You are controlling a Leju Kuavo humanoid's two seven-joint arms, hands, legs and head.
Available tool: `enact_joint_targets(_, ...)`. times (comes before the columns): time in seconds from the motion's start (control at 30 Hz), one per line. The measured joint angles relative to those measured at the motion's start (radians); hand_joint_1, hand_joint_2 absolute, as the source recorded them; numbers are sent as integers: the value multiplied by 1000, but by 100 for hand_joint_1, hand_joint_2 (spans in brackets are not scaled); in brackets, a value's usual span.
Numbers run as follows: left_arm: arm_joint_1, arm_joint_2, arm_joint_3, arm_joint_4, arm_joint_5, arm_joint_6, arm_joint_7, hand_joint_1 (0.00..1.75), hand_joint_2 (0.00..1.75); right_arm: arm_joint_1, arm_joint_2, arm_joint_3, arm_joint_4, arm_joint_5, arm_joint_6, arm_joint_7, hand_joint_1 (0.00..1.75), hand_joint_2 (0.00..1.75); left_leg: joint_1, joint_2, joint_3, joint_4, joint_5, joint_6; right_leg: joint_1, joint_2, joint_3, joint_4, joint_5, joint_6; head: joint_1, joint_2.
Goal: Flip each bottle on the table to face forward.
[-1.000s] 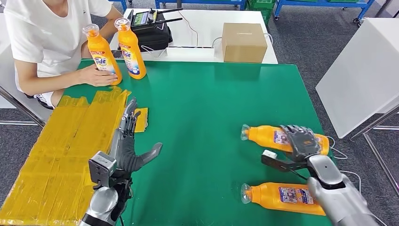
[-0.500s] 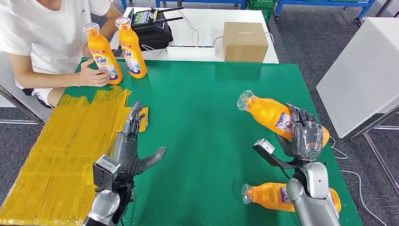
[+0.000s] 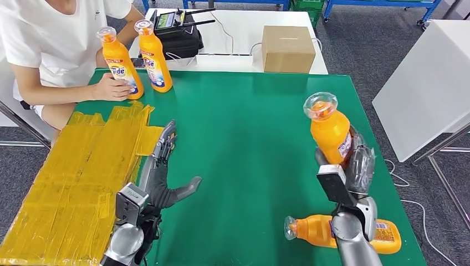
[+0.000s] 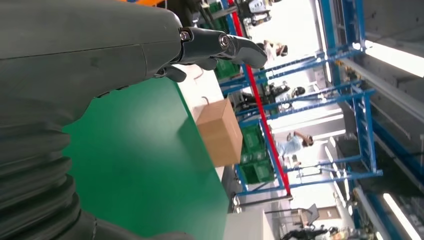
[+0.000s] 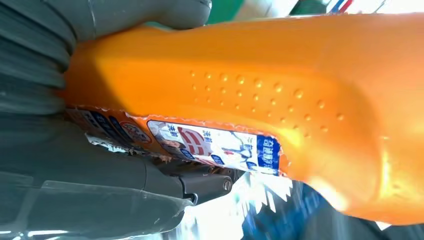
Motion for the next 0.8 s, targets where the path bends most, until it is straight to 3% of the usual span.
enact_joint_targets(0.1, -14, 3, -11, 0, 30, -35, 16, 0, 175, 2, 37, 32, -10, -143, 115, -34, 175, 175, 0, 0, 0, 0, 0, 0, 0, 0, 0, 0, 0, 0, 0, 0)
enact_joint_targets(0.27, -27, 10, -24, 0, 57, -62, 25, 0, 175, 1, 72, 75, -16, -234, 203, -48, 175, 175, 0, 0, 0, 0, 0, 0, 0, 0, 0, 0, 0, 0, 0, 0)
enact_joint_targets(0.47, -49, 21, -36, 4, 136, -114, 41, 0, 175, -8, 86, 151, -15, -434, 435, -71, 175, 175, 0, 0, 0, 0, 0, 0, 0, 0, 0, 0, 0, 0, 0, 0)
enact_joint_targets(0.8, -79, 38, -51, 16, 266, -214, 78, 0, 175, -43, 101, 274, 30, -422, 453, -80, 175, 175, 0, 0, -1, 0, 0, 0, 0, 0, 0, 0, 0, 0, 0, 0)
